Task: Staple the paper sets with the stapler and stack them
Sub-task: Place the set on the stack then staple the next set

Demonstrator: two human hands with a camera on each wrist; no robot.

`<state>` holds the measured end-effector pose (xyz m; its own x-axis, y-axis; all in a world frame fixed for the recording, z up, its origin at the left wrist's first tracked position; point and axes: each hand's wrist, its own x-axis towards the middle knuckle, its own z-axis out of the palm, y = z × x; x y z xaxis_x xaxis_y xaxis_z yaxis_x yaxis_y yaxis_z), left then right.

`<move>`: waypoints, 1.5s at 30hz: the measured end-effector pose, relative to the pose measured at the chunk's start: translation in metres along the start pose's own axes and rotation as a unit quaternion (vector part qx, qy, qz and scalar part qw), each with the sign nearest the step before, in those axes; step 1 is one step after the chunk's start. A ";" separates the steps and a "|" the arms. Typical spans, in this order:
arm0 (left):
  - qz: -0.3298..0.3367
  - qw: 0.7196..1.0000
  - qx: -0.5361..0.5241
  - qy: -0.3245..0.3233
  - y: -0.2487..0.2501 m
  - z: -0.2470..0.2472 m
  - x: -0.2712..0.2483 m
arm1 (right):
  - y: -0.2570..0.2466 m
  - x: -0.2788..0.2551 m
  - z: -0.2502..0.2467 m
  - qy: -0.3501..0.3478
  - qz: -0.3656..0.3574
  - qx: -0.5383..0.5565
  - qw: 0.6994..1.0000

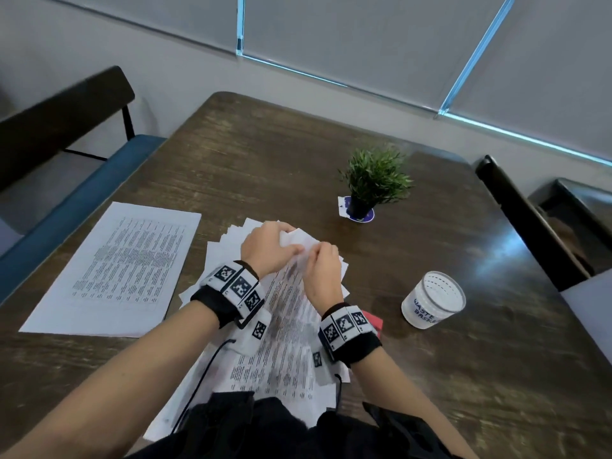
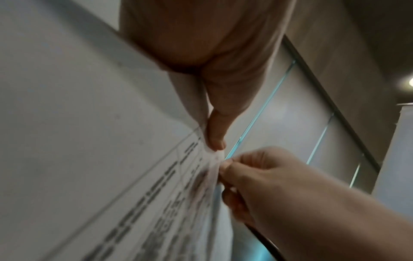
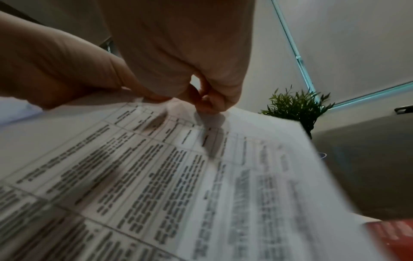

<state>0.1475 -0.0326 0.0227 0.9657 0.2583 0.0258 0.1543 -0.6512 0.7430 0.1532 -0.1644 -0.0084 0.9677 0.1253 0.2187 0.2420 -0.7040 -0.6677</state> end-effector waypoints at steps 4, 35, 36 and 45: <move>0.017 0.999 0.031 0.009 0.012 -0.009 0.000 | 0.005 0.000 -0.002 0.016 -0.005 0.065 0.998; 0.105 0.987 -0.104 0.069 0.096 -0.019 -0.010 | -0.032 0.039 -0.103 0.051 -0.097 -0.023 0.994; 0.108 0.986 -0.109 0.069 0.096 -0.021 -0.009 | -0.033 0.039 -0.104 0.049 -0.102 -0.017 0.993; 0.062 0.991 -0.087 0.086 0.086 -0.020 0.006 | -0.035 0.047 -0.105 -0.042 -0.027 0.213 0.976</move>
<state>0.1622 -0.0731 0.0999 0.9228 0.3121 0.2260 -0.0156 -0.5558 0.8312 0.1825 -0.2074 0.0992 0.9506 0.2240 0.2151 0.2835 -0.3433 -0.8954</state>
